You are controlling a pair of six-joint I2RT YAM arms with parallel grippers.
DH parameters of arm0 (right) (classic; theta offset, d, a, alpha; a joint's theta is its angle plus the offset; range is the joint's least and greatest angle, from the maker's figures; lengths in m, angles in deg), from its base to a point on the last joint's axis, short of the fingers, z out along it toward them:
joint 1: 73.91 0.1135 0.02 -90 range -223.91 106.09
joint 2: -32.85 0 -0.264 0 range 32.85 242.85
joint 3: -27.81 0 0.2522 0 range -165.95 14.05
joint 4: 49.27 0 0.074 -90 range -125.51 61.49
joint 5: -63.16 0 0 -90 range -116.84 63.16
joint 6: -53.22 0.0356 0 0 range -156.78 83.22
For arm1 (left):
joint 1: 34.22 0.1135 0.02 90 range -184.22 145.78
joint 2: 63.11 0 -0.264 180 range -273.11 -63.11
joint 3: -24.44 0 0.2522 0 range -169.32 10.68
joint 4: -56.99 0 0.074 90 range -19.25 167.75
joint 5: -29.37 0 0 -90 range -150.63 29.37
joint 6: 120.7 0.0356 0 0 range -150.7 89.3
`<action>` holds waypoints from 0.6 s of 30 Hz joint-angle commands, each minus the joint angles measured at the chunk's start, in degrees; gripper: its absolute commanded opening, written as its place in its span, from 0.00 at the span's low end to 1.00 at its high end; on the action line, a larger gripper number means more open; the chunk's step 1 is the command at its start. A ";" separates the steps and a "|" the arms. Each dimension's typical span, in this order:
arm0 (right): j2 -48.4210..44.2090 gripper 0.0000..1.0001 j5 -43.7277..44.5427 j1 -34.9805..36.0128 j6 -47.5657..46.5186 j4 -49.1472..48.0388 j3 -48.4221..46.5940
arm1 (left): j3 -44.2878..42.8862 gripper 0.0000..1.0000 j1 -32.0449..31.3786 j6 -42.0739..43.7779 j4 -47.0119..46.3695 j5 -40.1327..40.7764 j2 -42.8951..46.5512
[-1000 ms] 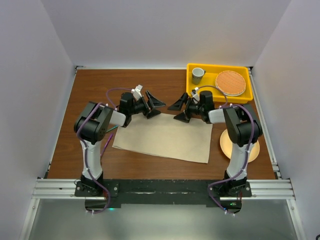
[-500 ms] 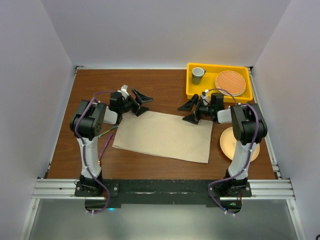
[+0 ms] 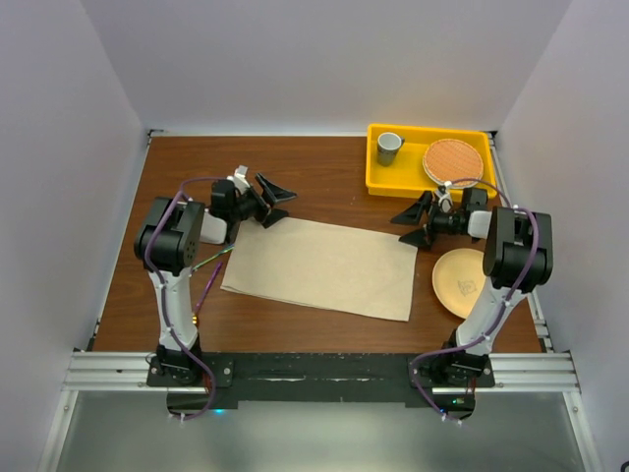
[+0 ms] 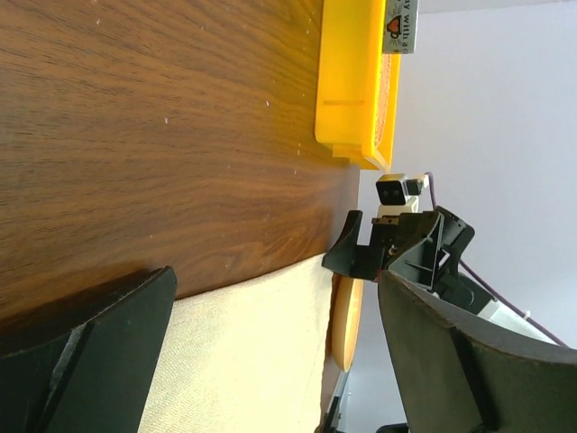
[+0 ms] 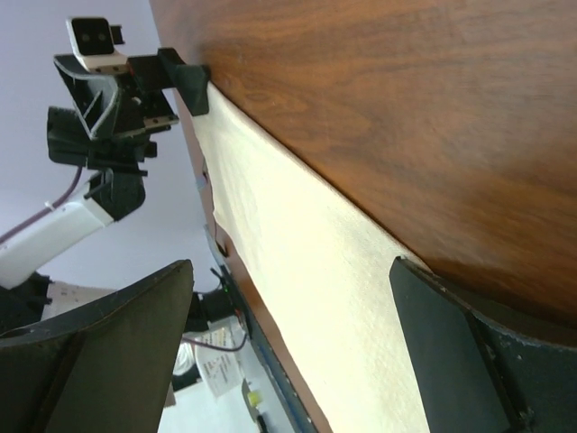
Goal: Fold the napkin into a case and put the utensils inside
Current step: Smooth out the rectangle-folded napkin at the center of the board.
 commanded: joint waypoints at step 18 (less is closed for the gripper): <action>-2.48 0.96 10.11 0.41 -6.62 7.36 0.99 | -6.79 1.00 -20.10 -3.31 -4.13 6.00 1.67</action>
